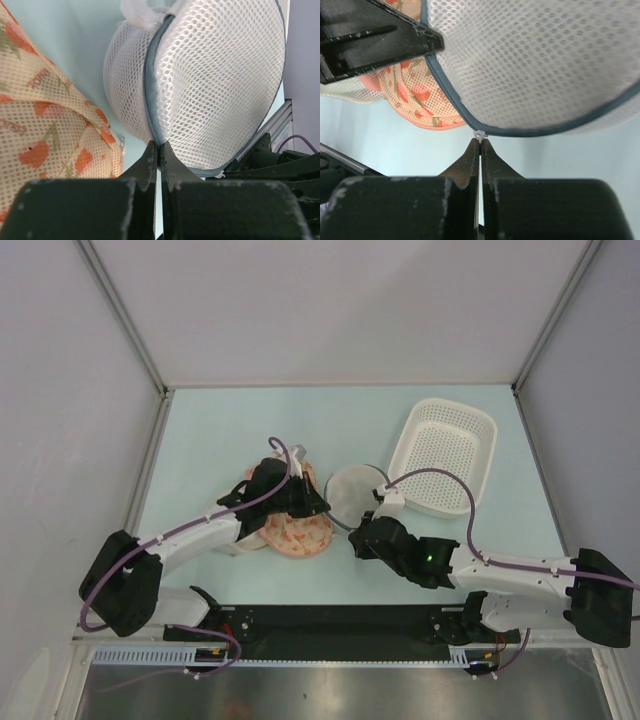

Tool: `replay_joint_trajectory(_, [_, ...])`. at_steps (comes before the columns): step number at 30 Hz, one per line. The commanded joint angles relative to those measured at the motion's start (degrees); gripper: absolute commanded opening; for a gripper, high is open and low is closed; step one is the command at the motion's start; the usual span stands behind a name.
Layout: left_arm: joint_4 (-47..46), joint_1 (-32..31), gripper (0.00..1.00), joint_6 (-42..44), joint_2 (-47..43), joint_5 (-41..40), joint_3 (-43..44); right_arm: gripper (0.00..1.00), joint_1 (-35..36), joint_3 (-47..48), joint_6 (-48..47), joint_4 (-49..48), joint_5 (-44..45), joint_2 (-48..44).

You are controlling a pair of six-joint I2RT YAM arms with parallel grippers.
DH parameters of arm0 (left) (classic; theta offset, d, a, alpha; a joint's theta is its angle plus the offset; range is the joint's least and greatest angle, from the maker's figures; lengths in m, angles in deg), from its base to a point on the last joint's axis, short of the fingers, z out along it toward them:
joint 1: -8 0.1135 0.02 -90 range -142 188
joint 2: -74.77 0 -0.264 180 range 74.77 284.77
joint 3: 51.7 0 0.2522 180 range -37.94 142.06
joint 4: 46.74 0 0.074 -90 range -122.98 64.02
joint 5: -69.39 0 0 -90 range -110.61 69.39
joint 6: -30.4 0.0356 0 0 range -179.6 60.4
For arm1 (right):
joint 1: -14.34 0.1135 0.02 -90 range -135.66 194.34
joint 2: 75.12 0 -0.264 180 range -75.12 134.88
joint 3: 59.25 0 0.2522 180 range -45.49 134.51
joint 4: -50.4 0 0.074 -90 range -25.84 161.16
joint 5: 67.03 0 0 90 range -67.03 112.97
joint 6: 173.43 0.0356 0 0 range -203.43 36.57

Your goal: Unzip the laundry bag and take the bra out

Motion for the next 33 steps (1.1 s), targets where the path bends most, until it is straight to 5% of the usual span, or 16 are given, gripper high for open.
replay_joint_trajectory(1, [0.8, 2.1, 0.0, 3.9, 0.8, -2.7, 3.7, 0.0, 0.2, -0.9, 1.4, 3.3, 3.1, -2.7])
replay_joint_trajectory(17, [-0.5, 2.0, 0.01, 7.6, 8.6, 1.6, 13.3, 0.0, 0.2, 1.8, -0.9, -3.3, -1.9, 2.3])
replay_joint_trajectory(23, [1.1, 1.8, 0.59, 7.9, 4.8, 1.3, 11.0, 0.0, 0.2, 3.4, -0.9, -6.2, -2.4, 4.9])
replay_joint_trajectory(26, [3.3, 1.4, 0.71, 8.1, 0.5, -1.3, 8.0, 0.0, 0.1, 5.0, -1.9, -8.2, -2.6, 6.5])
replay_joint_trajectory(33, [5.4, -0.4, 0.74, 4.2, -7.9, -6.1, -1.7, 0.0, -0.2, 8.5, -3.0, -9.6, -4.5, 11.4])
